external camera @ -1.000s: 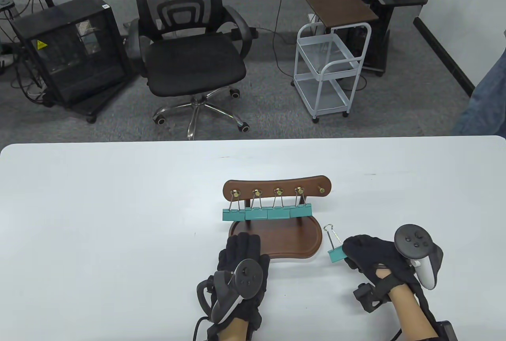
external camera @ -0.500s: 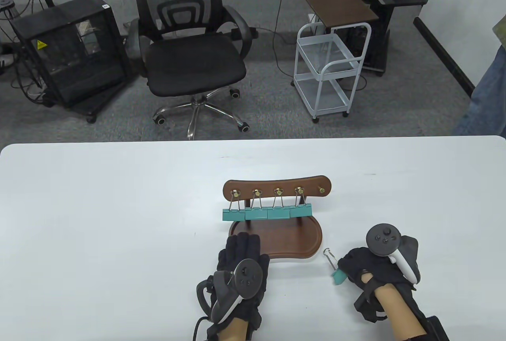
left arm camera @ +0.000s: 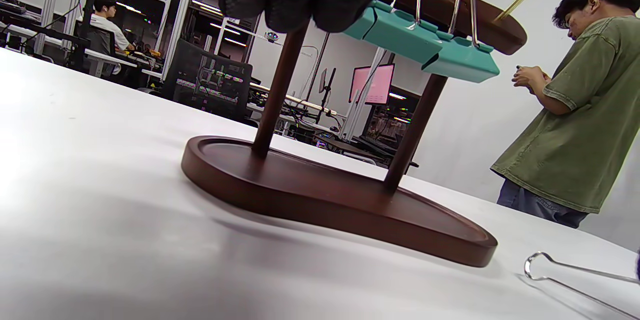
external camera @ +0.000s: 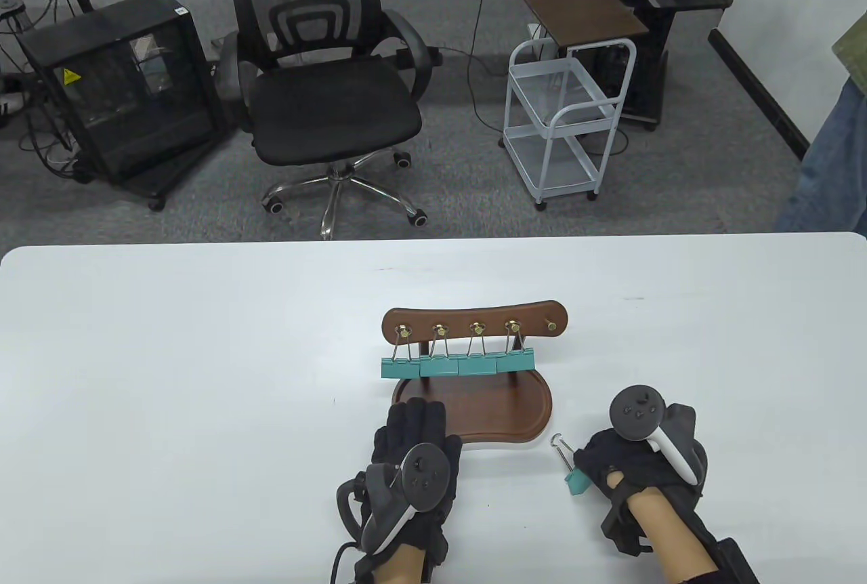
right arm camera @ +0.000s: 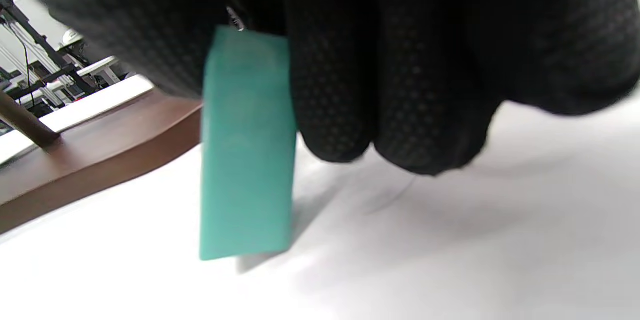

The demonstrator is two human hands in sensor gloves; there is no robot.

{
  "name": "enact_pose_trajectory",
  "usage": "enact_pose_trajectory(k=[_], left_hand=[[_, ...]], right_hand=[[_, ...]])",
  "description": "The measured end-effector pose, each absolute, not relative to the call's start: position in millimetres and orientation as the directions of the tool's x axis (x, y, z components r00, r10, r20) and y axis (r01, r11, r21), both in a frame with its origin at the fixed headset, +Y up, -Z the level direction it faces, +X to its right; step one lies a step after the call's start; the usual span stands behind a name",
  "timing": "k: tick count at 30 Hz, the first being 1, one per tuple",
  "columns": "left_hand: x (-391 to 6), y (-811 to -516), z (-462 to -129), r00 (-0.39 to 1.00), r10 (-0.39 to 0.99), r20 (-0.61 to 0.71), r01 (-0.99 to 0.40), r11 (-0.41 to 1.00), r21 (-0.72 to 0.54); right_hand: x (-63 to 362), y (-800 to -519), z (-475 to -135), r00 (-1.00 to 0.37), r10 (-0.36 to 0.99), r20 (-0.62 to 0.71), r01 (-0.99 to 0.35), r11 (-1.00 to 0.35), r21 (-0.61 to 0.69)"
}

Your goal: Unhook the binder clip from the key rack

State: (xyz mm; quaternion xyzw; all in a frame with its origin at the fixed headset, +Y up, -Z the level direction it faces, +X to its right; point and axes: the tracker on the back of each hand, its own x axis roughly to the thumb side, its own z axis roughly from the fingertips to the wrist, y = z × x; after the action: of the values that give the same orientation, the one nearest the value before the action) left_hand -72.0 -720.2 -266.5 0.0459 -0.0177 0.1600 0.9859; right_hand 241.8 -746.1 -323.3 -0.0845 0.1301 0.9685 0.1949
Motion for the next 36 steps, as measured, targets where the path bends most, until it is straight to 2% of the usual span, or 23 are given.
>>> enact_pose_trajectory(k=[12,18,28,36], left_hand=[[-72,-720,-266,0.949,0.311,0.052,-0.315,0.946,0.084],[-72,-720,-266,0.952,0.303,0.046,-0.306,0.949,0.081],[-72,-720,-266,0.953,0.300,0.046,-0.303,0.950,0.079],[-72,-720,-266,0.952,0.303,0.044,-0.306,0.949,0.081]], right_hand=[[237,-748,-323,-0.968,0.196,-0.157,-0.222,-0.959,0.174],[232,-750,-322,-0.981,0.144,-0.127,-0.167,-0.965,0.201],[232,-750,-321,-0.981,0.143,-0.135,-0.167,-0.967,0.191],[235,-738,-318,-0.954,0.275,-0.115,-0.283,-0.957,0.060]])
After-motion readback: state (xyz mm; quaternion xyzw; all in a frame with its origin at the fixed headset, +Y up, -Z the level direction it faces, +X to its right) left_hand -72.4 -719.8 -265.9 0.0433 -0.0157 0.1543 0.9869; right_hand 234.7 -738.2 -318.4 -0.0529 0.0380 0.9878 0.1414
